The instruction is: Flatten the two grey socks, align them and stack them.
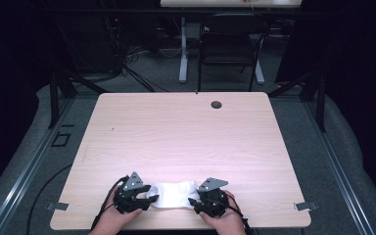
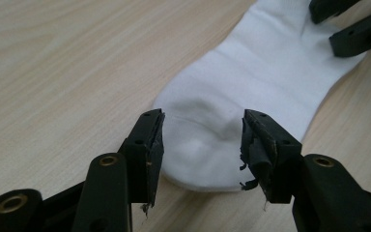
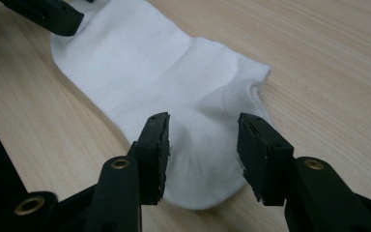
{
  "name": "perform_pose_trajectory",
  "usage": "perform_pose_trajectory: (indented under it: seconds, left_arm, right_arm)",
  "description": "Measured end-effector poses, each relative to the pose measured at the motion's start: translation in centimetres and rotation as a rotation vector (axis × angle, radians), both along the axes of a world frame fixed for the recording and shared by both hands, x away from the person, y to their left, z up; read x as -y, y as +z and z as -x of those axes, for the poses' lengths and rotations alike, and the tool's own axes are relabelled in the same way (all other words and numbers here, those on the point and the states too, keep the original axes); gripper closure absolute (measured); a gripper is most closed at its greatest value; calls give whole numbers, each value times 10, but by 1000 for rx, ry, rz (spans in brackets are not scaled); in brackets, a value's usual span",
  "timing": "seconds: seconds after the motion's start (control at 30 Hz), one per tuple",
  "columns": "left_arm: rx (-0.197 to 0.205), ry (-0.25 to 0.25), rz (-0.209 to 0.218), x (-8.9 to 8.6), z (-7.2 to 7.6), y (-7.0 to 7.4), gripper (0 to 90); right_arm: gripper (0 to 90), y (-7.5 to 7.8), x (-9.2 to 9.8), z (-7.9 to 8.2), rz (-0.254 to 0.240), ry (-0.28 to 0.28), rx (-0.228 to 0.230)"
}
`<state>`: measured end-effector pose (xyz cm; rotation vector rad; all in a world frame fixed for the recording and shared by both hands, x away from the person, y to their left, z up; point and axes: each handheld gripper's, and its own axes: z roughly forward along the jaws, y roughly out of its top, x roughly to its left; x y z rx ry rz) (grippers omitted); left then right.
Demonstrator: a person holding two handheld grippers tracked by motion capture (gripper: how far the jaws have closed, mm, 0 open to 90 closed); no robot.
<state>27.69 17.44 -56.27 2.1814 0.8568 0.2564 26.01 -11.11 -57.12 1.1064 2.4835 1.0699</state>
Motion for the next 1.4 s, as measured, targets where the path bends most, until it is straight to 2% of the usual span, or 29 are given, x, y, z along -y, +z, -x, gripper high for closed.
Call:
perform_pose_trajectory:
  seconds: [0.1, 0.17, 0.37, 0.53, 0.8, 1.0, 1.2, 1.4]
  left_arm:
    - [16, -7, 26, -1, 3, 6, 502]
    - [6, -13, 36, -1, 6, 5, 491]
    - [-7, -29, -23, 1, 3, -5, 470]
    - [-27, -30, -33, 1, 1, -12, 451]
    - [-13, -24, -26, 0, 0, -15, 450]
    - [-1, -9, -27, 1, -5, -15, 451]
    - [-11, 17, -3, 3, -14, -16, 454]
    - [-3, 30, 4, 4, -22, -17, 454]
  right_arm:
    - [553, -1, 0, 0, 1, 1, -2]
    - [553, -1, 0, 0, 4, 0, -5]
    - [559, -3, -2, 0, 12, -3, -3]
    - [562, -4, -1, 0, 11, -6, -5]
    - [567, -4, -2, -1, 6, -18, -5]
    - [569, -5, -2, -6, 2, -25, 0]
    - [568, -5, -1, -17, -1, -32, 10]
    - [567, -6, 1, -27, -8, -39, 9]
